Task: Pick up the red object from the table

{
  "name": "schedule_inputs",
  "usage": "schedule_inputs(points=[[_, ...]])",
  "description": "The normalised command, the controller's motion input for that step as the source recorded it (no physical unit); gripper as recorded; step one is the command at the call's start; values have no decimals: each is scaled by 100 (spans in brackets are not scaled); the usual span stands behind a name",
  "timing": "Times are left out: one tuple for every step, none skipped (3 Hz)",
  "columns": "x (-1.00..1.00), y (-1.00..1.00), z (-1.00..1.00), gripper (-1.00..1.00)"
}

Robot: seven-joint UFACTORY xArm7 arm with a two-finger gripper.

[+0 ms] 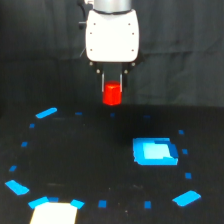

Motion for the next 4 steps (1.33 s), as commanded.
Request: schedule_inputs(points=[[9, 2, -5, -100], [-19, -19, 40, -100], [24, 31, 19, -100], [-15, 0, -3, -100]])
